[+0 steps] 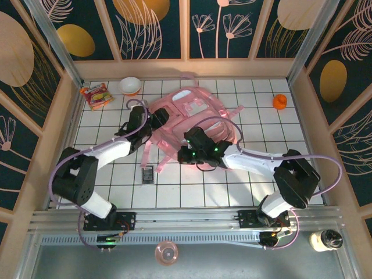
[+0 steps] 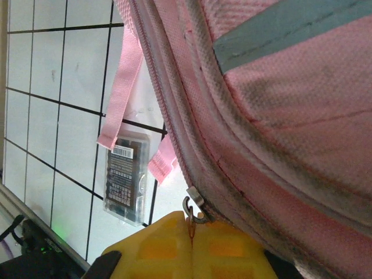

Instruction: Pack books, pencil case, and school supplies into a backpack

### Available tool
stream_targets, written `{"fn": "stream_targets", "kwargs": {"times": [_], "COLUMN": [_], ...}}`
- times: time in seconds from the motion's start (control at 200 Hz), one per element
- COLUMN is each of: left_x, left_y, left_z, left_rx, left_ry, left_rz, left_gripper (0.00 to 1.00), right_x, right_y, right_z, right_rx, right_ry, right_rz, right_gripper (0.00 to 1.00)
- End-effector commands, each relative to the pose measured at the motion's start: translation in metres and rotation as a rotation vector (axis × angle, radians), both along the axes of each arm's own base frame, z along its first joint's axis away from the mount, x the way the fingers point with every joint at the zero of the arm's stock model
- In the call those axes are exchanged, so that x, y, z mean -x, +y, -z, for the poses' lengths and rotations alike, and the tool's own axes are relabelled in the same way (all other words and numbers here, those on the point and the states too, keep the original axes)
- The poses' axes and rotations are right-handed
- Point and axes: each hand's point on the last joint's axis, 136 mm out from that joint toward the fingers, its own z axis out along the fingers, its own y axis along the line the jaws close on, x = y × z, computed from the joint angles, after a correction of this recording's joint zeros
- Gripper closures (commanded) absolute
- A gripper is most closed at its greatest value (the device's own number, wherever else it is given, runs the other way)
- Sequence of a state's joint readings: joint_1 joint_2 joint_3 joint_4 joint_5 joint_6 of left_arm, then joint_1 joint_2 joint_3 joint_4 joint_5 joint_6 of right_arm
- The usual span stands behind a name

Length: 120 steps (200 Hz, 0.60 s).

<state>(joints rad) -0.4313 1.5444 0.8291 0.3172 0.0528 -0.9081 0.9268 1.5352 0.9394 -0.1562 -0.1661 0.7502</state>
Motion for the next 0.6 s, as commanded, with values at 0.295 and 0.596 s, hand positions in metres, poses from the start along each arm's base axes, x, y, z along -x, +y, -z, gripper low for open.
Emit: {"fn": "stream_targets", "kwargs": {"times": [0.295, 0.596], "left_x": [0.108, 0.100], "left_y": [-0.025, -0.054], "left_z": [0.038, 0.039], "left_rx": [0.306, 0.378], "left_ry": [0.369, 0.387], "left_rz": [0.026, 0.065], "left_gripper": [0.39, 0.52], "right_x": [-0.020, -0.015], "right_y": [0.023, 0.023], "right_z": [-0.022, -0.020], "right_rx": [-0.094, -0.088], "right_ry": [-0.019, -0.013], "right_rz": [-0.043, -0.049], "right_gripper": [1.00, 1.00]}}
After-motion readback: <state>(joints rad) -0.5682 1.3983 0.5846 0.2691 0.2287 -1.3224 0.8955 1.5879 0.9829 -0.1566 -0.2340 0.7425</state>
